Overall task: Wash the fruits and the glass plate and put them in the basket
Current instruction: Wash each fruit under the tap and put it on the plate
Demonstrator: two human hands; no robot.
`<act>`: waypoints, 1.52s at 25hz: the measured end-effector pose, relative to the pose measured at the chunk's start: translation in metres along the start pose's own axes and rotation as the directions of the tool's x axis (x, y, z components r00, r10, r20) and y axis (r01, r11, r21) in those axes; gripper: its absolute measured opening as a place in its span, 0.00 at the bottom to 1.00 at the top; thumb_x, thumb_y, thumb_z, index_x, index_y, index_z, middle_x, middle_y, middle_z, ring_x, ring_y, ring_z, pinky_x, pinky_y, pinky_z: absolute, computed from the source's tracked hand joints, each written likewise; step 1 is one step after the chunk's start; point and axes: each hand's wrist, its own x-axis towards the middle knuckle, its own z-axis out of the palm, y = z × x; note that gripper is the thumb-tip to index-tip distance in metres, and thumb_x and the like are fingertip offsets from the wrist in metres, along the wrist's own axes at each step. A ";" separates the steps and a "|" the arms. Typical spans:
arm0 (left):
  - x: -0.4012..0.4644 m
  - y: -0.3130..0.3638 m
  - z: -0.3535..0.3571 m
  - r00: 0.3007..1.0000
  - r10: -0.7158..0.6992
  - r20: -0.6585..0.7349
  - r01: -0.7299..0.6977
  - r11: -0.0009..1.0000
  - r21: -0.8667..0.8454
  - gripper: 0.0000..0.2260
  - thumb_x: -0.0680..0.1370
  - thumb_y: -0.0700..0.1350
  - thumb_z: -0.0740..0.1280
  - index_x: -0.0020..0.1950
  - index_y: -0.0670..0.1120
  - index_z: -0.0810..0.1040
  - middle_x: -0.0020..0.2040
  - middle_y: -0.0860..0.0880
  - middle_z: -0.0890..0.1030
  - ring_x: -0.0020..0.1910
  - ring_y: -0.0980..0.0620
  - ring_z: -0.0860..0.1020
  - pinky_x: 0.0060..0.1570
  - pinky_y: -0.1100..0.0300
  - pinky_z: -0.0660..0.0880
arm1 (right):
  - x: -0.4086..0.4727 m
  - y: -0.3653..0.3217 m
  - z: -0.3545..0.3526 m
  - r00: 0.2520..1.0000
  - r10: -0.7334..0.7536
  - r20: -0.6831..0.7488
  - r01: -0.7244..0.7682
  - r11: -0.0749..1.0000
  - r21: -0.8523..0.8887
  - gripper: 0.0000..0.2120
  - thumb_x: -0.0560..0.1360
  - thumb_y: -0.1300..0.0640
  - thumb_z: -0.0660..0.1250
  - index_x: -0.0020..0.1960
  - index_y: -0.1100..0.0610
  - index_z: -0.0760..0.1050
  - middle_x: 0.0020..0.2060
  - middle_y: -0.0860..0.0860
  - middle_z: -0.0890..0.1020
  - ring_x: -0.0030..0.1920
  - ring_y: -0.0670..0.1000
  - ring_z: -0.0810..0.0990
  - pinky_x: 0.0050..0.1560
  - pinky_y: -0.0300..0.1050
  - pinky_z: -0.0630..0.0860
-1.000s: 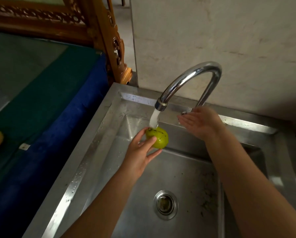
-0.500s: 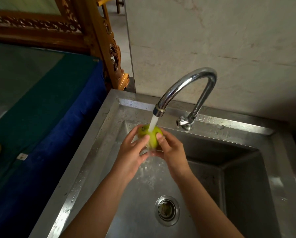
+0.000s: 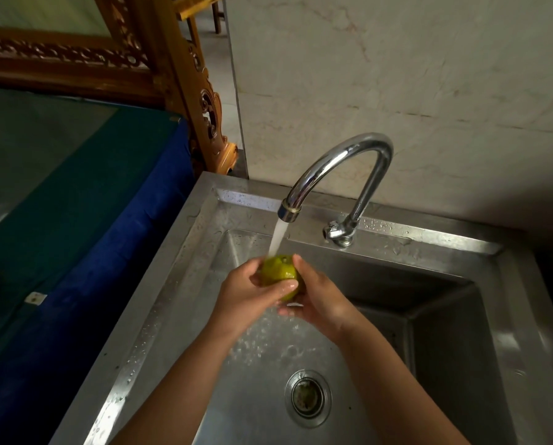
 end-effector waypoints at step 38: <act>0.012 0.008 0.010 0.976 -0.210 0.048 0.186 0.709 -0.680 0.14 0.78 0.45 0.60 0.62 0.46 0.74 0.62 0.41 0.77 0.54 0.46 0.80 0.41 0.55 0.82 | 0.026 -0.022 -0.043 0.692 -0.648 -0.318 0.080 0.507 -0.858 0.25 0.75 0.64 0.61 0.71 0.56 0.62 0.68 0.57 0.66 0.63 0.55 0.72 0.65 0.45 0.69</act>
